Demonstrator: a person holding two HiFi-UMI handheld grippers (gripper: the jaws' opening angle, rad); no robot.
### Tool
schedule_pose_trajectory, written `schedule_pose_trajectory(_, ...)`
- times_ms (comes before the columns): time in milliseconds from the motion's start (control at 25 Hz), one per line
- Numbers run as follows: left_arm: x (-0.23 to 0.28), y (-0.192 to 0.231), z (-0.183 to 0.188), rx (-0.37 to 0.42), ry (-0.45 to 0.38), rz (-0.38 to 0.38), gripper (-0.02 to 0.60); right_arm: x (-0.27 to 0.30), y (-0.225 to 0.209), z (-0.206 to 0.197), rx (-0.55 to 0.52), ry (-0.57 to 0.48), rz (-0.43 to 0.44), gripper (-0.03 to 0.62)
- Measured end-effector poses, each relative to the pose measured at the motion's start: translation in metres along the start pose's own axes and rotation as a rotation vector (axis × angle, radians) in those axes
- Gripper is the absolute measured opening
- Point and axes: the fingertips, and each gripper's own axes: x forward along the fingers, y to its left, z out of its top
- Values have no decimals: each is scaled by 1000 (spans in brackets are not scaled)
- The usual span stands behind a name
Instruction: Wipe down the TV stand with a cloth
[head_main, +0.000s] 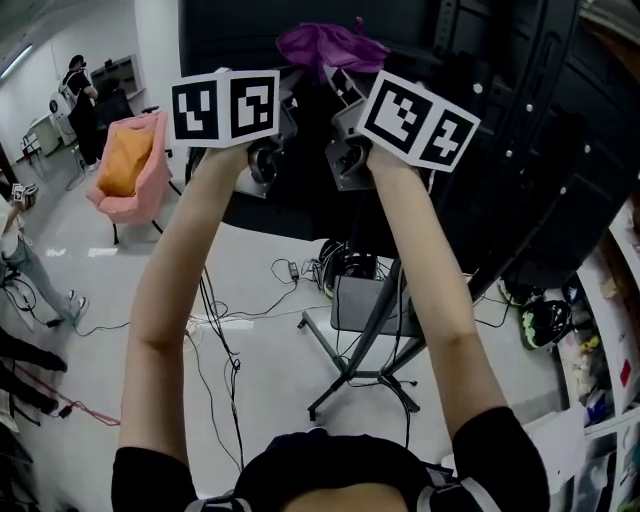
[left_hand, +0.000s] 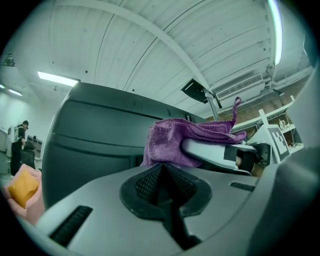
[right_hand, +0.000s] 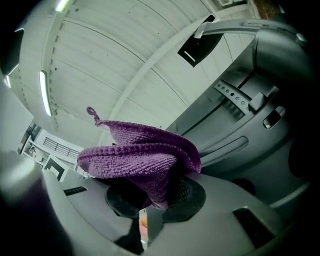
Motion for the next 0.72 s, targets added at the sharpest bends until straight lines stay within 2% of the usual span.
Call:
schedule_pose_trajectory(280,14,-9,6,51,7,-22,6,-4,-11,8,-130,-4,-95,64)
schedule_pose_trajectory(720,47,-68,5,38,11,-153,6,-53,-49,34,-185,-19,-265,64)
